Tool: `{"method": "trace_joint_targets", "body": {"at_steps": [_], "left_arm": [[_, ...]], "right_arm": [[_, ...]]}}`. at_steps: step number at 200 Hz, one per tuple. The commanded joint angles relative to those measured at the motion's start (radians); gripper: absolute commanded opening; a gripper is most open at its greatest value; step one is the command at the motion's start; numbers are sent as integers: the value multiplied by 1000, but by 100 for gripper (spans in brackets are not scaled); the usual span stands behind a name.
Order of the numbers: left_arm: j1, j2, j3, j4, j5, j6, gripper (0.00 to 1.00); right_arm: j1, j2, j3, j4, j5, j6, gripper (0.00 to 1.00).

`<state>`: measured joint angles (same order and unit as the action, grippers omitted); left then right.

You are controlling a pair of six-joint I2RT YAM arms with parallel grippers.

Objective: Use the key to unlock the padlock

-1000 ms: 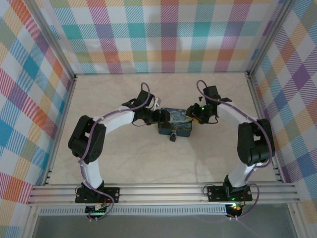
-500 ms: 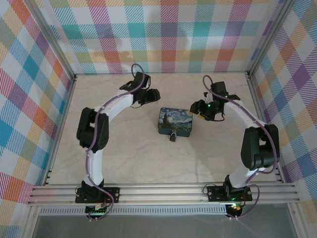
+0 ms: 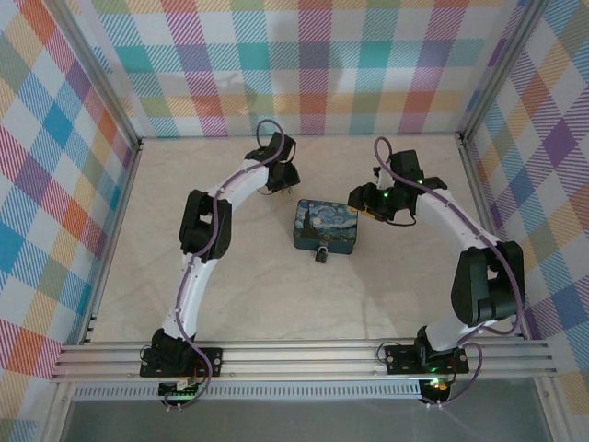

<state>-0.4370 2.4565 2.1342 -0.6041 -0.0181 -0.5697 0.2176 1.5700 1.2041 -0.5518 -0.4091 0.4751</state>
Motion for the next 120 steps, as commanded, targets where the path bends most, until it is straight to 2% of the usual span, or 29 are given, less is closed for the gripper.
{"method": "trace_joint_targets", "body": {"at_steps": [1, 38, 51, 120], "left_arm": [[-3, 32, 50, -63, -18, -7, 43], [-4, 56, 50, -66, -8, 21, 42], [-3, 63, 58, -70, -5, 30, 35], [-5, 57, 57, -105, -23, 61, 28]], "right_arm": [[3, -14, -6, 39, -48, 19, 51], [15, -4, -20, 84, -86, 57, 50], [17, -2, -21, 87, -85, 61, 50], [37, -9, -44, 88, -75, 72, 50]]}}
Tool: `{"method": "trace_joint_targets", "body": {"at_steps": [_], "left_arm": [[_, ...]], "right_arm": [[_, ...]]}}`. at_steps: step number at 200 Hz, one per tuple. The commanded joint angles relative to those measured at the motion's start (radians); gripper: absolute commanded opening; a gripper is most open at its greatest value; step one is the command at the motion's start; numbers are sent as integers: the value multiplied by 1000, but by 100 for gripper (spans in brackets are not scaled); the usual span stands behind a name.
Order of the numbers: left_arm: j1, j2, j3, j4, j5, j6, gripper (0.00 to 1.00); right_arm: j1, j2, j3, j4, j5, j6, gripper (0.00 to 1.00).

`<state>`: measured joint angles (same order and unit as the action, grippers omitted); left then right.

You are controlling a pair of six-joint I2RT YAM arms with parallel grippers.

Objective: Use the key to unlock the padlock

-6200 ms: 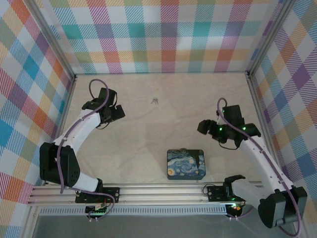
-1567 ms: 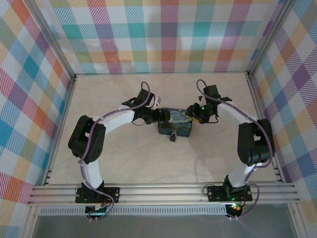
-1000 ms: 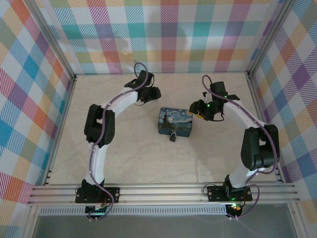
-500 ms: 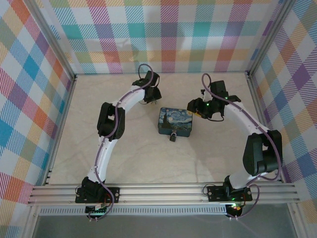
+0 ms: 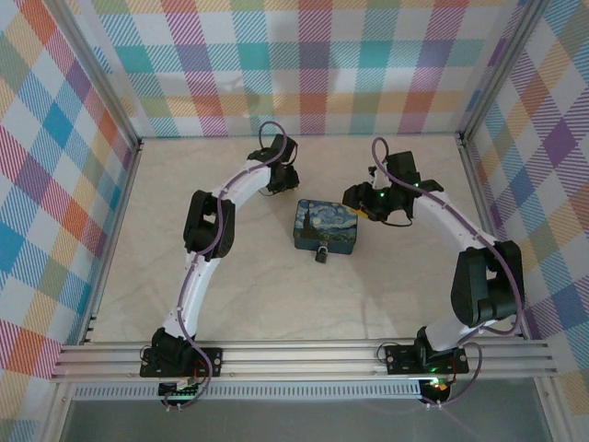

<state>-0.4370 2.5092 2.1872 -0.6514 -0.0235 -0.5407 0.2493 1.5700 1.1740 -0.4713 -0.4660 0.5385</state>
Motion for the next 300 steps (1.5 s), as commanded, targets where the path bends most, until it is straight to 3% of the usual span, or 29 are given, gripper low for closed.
{"method": "trace_joint_targets", "body": {"at_steps": [1, 37, 67, 87, 137, 203, 231, 258, 300], "left_arm": [[-5, 2, 2, -57, -20, 33, 28], [-6, -69, -90, -46, -70, 71, 25], [-5, -78, -121, -50, -78, 105, 11], [-6, -107, -178, -29, -78, 113, 10], [-6, -261, -357, -1, -100, 109, 2], [-23, -570, -736, 56, -56, 33, 0], [-36, -621, -793, 73, -78, 76, 20], [-32, -507, -599, -9, -74, 208, 36], [-22, -299, -268, -184, -82, 311, 42]], "right_arm": [[5, -10, -14, 8, -19, 9, 50], [12, -18, -20, 5, -17, 9, 50], [22, -15, -29, 14, -18, 17, 50], [31, -16, -36, 11, -13, 14, 51], [48, -27, -51, 10, -9, 14, 51], [113, -53, -73, 3, 3, 7, 51], [130, -57, -86, 30, 8, 25, 52], [131, -60, -85, 31, 28, 32, 52], [131, -104, -94, 15, 47, 38, 52]]}}
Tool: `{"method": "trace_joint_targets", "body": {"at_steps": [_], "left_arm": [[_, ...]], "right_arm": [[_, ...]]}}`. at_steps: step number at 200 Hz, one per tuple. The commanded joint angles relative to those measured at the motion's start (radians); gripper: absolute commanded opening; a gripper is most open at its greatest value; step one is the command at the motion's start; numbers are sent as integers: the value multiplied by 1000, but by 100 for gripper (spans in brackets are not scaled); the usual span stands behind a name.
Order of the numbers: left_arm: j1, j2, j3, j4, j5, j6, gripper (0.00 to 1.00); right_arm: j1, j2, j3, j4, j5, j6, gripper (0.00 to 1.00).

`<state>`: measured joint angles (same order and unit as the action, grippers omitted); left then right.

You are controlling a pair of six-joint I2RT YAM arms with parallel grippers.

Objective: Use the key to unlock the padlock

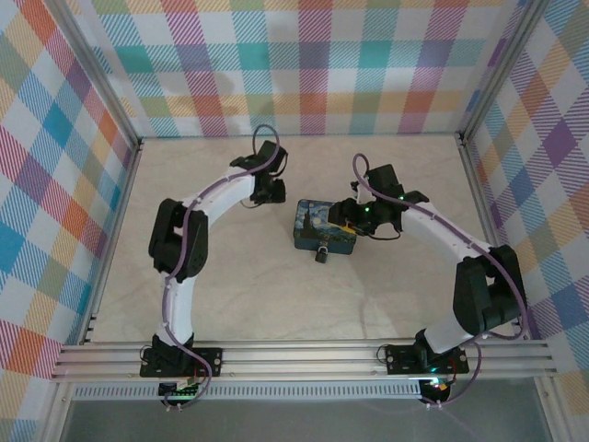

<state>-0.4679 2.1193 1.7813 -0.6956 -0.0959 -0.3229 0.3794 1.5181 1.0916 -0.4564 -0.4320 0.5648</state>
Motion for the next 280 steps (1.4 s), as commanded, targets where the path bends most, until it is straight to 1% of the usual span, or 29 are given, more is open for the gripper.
{"method": "trace_joint_targets", "body": {"at_steps": [1, 25, 56, 69, 109, 182, 216, 222, 236, 259, 280], "left_arm": [[9, 96, 141, -143, -9, 95, 42], [18, 192, 294, -236, -17, 148, 42], [38, 306, 458, -339, 39, 183, 41], [47, 339, 494, -362, 53, 180, 41], [67, 361, 487, -346, 76, 172, 35], [78, 389, 496, -321, 113, 166, 23], [80, 392, 499, -314, 130, 168, 14], [80, 392, 498, -314, 135, 168, 11], [80, 388, 499, -314, 137, 171, 0], [80, 346, 472, -311, 131, 162, 0], [80, 252, 411, -301, 141, 157, 0]], "right_arm": [[1, -53, -12, -1, 13, 12, 52], [1, -65, -16, -12, 22, 12, 52], [1, -67, -11, -19, 25, 12, 52], [1, -64, -3, -19, 25, 12, 52], [1, -52, 17, -21, 23, 14, 52], [1, -36, 39, -23, 19, 14, 52], [1, -33, 40, -25, 16, 12, 52], [1, -33, 39, -26, 17, 12, 52], [1, -35, 36, -27, 17, 11, 52], [2, -39, 28, -34, 13, 4, 52], [3, -53, 18, -42, 7, -2, 52]]}}
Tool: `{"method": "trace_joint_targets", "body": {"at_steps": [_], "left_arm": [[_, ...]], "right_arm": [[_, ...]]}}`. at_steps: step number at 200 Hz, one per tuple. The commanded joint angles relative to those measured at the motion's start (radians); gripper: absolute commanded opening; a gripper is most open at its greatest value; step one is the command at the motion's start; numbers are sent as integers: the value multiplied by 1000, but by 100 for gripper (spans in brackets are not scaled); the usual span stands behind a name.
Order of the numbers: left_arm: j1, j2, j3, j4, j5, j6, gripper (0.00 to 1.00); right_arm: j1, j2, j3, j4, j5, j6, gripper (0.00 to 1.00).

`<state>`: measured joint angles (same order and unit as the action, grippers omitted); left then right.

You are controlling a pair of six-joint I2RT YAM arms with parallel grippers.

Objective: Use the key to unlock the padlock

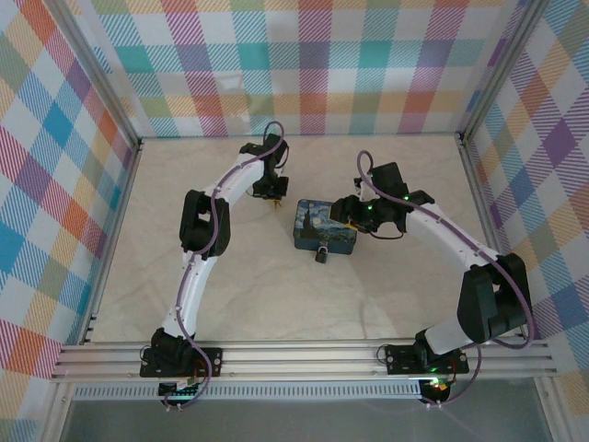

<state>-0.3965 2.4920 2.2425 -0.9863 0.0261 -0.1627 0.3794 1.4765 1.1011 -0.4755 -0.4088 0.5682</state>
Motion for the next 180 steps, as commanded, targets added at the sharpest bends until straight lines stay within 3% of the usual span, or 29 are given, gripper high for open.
{"method": "trace_joint_targets", "body": {"at_steps": [1, 48, 76, 103, 126, 180], "left_arm": [[8, -124, -56, -9, 19, -2, 0], [8, -506, -443, 126, 169, -13, 0], [5, -697, -658, 209, 339, -43, 0], [-17, -802, -760, 257, 461, -88, 0], [-41, -861, -790, 287, 529, -130, 0], [-132, -884, -733, 206, 571, -122, 0]], "right_arm": [[3, -12, 8, -22, -17, -6, 52], [62, -50, -43, 45, -88, 13, 52], [85, -88, -123, 223, -122, 141, 49], [127, -87, -184, 441, -168, 225, 48], [154, -76, -175, 455, -165, 109, 44], [161, -120, -199, 452, -121, -312, 31]]}}
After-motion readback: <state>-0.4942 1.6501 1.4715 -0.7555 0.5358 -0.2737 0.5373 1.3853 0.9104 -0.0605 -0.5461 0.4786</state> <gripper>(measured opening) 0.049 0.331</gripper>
